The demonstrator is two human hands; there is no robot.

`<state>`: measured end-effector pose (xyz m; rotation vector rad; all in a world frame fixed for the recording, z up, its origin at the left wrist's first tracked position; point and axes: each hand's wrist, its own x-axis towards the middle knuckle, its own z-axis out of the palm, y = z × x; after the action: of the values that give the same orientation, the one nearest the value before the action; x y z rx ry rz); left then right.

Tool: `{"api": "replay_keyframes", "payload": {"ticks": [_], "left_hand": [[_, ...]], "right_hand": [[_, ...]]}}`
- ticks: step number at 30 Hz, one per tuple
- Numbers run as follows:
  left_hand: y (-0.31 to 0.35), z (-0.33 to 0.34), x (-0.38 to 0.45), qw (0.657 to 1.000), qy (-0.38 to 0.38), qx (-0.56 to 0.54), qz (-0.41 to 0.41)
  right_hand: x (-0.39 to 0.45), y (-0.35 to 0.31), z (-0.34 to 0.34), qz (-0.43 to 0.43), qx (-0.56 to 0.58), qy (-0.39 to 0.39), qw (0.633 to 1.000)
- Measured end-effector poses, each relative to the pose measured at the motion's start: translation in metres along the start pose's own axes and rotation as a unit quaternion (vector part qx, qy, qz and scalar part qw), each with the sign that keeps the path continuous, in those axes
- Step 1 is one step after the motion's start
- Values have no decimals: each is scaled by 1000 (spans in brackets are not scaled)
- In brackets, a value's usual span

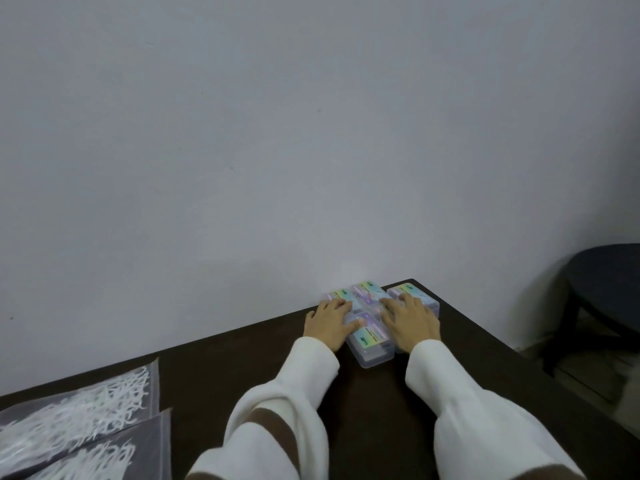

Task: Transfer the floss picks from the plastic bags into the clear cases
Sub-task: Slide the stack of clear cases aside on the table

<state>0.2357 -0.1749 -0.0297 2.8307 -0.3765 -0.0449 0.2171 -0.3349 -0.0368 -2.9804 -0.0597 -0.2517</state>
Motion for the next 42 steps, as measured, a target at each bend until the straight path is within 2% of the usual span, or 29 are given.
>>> {"api": "replay_keyframes", "payload": {"ticks": [10,14,18,22,25,29,42], "left_hand": [[8,1,14,1000,5,-6,-1],[11,2,8,1000,16,21,2],[11,-1,-6,1000,25,-14,6],[2,-5,-22,999,39,-38,-3],[-9,-10,-40,999,31,-32,-7],[-29,-20,-71,999,19,-10,-33],[-128,-55,-193,988,68,-1,-140]], "right_hand": [[20,11,0,0,16,-39,999],[19,9,-3,-9,20,-41,999],[14,2,-7,-31,11,-20,999],[2,-21,-16,-28,104,3,994],[-8,-41,-15,-83,95,-17,992],[-26,-74,-12,-113,132,-18,985],[-88,-205,-4,-244,108,-138,954]]}}
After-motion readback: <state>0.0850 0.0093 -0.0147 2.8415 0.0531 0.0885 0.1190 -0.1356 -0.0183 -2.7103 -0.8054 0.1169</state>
